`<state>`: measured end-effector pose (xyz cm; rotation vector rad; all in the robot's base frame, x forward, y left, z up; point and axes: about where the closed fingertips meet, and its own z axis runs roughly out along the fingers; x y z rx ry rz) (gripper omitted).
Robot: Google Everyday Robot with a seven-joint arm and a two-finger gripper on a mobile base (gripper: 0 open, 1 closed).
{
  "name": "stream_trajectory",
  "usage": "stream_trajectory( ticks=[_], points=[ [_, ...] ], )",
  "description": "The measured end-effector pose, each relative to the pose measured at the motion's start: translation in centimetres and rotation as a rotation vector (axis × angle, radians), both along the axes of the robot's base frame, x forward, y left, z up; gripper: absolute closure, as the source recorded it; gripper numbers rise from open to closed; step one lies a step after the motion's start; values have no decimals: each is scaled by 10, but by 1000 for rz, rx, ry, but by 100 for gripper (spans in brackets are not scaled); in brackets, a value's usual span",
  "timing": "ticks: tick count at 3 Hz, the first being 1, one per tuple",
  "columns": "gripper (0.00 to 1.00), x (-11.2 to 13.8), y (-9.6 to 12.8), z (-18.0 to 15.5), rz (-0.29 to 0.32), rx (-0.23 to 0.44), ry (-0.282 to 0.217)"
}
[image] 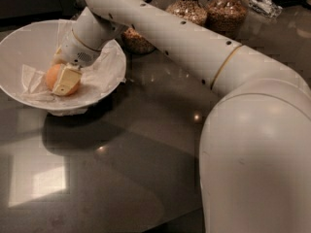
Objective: Pick orange from white bowl
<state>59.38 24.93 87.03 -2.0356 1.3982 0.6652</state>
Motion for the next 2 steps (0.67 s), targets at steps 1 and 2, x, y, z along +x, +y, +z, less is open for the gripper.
stream_trajectory(
  ticks=[1,2],
  points=[
    [68,0,0,0,0,0,0],
    [92,0,0,0,0,0,0]
  ],
)
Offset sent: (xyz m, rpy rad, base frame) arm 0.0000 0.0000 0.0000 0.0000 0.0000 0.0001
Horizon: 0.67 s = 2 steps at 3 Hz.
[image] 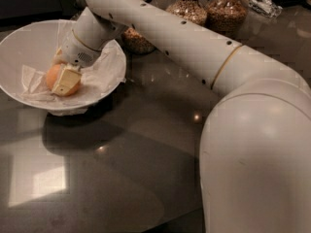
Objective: Pick orange from white bowl
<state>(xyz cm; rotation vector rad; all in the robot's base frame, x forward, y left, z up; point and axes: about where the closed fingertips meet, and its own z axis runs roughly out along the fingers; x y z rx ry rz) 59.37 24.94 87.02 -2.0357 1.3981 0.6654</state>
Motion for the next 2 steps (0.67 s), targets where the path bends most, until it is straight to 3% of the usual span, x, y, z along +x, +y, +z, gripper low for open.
stream_trajectory(
  ticks=[1,2],
  points=[
    [100,0,0,0,0,0,0],
    [100,0,0,0,0,0,0]
  ],
)
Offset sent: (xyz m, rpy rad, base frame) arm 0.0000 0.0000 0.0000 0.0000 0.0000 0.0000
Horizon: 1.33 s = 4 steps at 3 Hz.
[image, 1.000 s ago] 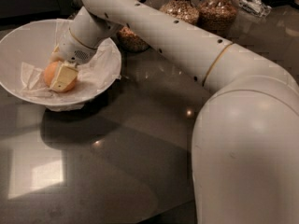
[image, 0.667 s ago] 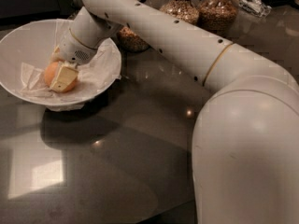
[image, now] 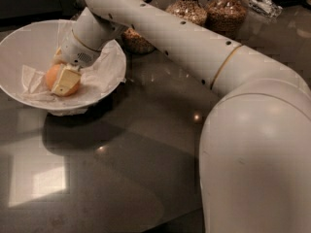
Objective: Pick orange from white bowl
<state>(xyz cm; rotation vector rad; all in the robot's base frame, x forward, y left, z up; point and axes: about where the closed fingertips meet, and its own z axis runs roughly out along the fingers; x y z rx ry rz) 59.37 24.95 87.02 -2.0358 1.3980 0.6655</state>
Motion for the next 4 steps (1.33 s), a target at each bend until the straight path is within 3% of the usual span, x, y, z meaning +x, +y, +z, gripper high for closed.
stream_trajectory(
  ticks=[1,3,4],
  points=[
    [100,0,0,4,2,2,-1],
    [100,-4,-9,43,50,140,-62],
    [100,-8,-26,58,41,196,-88]
  ],
)
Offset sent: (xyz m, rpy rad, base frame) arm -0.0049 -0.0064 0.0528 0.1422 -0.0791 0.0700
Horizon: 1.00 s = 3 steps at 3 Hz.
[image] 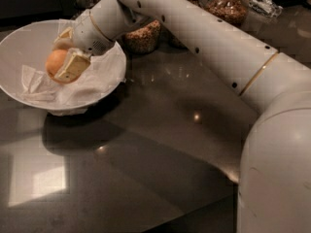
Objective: Pick orange from white bowl
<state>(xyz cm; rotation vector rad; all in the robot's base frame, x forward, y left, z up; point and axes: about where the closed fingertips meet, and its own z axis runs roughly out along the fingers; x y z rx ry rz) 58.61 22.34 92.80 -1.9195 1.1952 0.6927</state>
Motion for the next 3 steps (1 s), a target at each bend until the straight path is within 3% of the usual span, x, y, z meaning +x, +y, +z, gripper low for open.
stream_trajectory(
  ticks=[2,3],
  points=[
    [100,-11,-47,42,-51,-2,-64],
    [100,-12,-48,44,-50,-3,-66]
  ],
)
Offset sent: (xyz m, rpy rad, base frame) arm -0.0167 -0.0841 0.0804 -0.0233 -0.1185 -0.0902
